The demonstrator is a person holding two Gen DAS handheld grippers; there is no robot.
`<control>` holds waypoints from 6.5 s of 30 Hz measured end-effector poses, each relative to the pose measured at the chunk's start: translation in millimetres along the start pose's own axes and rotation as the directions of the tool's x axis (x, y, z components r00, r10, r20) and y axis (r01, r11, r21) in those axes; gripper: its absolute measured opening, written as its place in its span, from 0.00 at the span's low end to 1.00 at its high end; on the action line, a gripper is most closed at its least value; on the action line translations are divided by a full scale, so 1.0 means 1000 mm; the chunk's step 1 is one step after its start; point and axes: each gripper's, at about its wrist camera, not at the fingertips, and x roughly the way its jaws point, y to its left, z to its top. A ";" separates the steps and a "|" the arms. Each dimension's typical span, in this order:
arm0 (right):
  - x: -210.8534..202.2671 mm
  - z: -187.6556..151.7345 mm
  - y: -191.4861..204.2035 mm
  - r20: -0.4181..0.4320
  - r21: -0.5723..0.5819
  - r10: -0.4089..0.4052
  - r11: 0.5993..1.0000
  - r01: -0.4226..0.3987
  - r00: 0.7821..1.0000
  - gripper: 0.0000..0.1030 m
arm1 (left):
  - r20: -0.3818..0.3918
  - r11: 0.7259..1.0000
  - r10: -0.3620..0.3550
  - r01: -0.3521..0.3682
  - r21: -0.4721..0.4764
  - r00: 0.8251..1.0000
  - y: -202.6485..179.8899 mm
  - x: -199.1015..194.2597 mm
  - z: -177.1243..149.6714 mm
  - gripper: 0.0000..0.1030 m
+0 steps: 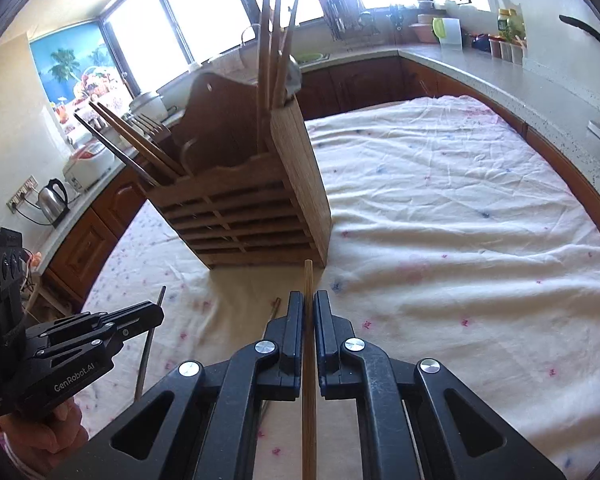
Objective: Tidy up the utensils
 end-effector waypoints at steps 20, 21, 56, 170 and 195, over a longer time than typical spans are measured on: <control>-0.124 0.042 0.027 0.307 -0.042 0.075 0.997 -0.065 0.949 0.05 | 0.256 0.999 -0.045 0.050 -0.013 0.966 0.000 -0.106 0.031 0.04; -0.125 0.044 0.028 0.314 -0.043 0.075 0.997 -0.065 0.947 0.05 | 0.261 0.999 -0.045 0.050 -0.013 0.964 0.000 -0.107 0.032 0.04; -0.119 0.141 0.049 0.535 -0.068 0.062 0.997 -0.031 0.842 0.05 | 0.512 1.000 0.017 -0.010 -0.017 0.859 0.000 -0.133 0.138 0.04; -0.139 -0.112 0.052 0.554 -0.156 -0.022 0.979 0.130 0.832 1.00 | 0.426 0.951 0.305 -0.291 -0.100 0.851 -0.007 -0.121 -0.139 1.00; -0.135 -0.129 0.049 0.527 -0.180 -0.047 0.970 0.165 0.849 1.00 | 0.421 0.941 0.327 -0.333 -0.062 0.846 -0.021 -0.115 -0.152 1.00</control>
